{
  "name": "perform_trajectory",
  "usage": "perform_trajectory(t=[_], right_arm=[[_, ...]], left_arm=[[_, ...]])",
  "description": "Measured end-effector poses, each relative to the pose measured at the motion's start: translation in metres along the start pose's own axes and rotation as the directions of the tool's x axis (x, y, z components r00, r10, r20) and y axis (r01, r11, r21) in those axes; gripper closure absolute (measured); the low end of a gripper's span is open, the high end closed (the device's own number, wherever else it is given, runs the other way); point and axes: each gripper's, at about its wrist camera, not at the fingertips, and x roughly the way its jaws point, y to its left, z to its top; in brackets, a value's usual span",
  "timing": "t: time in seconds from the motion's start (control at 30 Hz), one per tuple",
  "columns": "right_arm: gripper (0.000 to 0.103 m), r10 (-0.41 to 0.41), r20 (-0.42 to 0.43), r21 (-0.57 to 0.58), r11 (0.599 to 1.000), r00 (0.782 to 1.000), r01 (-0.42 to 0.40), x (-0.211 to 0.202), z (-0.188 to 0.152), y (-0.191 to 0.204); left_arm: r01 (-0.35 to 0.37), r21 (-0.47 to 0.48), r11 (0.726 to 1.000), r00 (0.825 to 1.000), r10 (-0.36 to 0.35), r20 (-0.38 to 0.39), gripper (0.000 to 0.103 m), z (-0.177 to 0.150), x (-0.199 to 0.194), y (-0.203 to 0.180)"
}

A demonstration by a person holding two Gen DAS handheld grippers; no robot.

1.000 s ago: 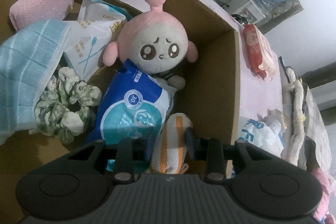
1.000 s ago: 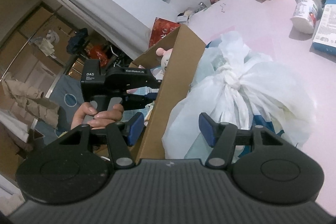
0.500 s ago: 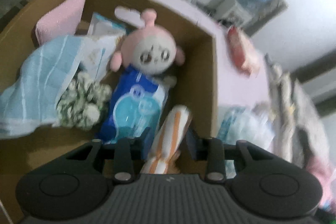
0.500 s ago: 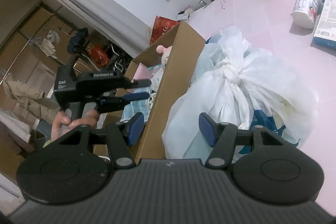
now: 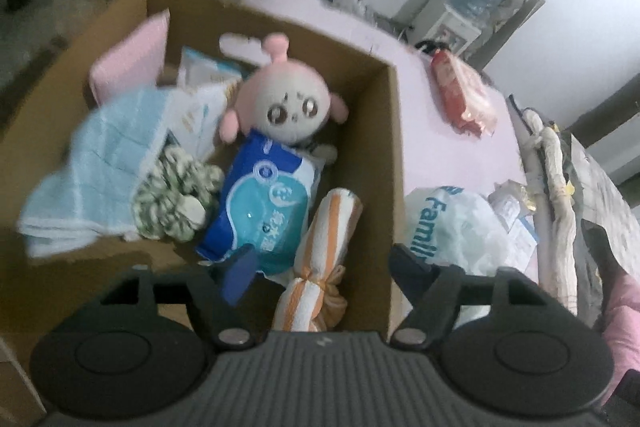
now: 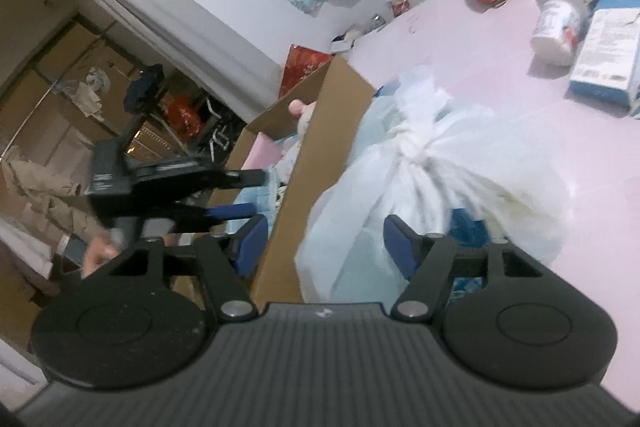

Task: Organize soft objects
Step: 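Move both grippers to the bed and close the left on the blue box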

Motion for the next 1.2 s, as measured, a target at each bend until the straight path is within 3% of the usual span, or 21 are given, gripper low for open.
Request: perform_trajectory(t=[0.17,0.4,0.53,0.73,0.8,0.9,1.0,1.07,1.2], right_arm=[[0.029,-0.037,0.036,-0.004,0.999,0.999,0.037,-0.016,-0.007,-0.014],[0.023,-0.101,0.13,0.01,0.995,0.986,0.101,-0.05,-0.006,-0.042],[0.022,-0.156,0.199,0.042,0.988,0.967,0.151,-0.071,0.0,-0.066],[0.021,-0.262,0.256,0.08,0.965,0.93,0.25,-0.084,0.023,-0.102],[0.021,-0.287,0.267,0.096,0.958,0.92,0.271,-0.084,0.033,-0.116],[0.021,-0.299,0.277,0.125,0.953,0.913,0.275,-0.081,0.046,-0.136],[0.021,-0.312,0.281,0.153,0.948,0.908,0.279,-0.078,0.054,-0.154],[0.025,-0.319,0.276,0.16,0.945,0.907,0.284,-0.073,0.059,-0.165],[0.043,-0.313,0.25,0.159,0.947,0.916,0.279,-0.06,0.063,-0.179]], left_arm=[[-0.07,0.079,0.994,0.993,0.061,0.104,0.013,-0.006,-0.031,-0.024],[-0.064,0.242,0.968,0.983,0.02,0.183,0.006,-0.006,-0.055,-0.09],[-0.079,0.391,0.917,0.979,-0.003,0.206,0.002,-0.005,-0.051,-0.147],[-0.109,0.589,0.801,0.983,-0.002,0.185,0.0,-0.001,-0.008,-0.232],[-0.101,0.621,0.777,0.988,0.003,0.156,0.0,0.0,0.013,-0.253],[-0.026,0.668,0.743,0.999,-0.007,0.046,0.001,-0.003,0.054,-0.284],[0.008,0.702,0.713,1.0,0.015,-0.026,0.003,-0.012,0.092,-0.308],[0.031,0.714,0.699,0.996,0.035,-0.077,0.005,-0.017,0.117,-0.322],[0.104,0.718,0.689,0.977,0.064,-0.203,0.005,-0.024,0.165,-0.339]])
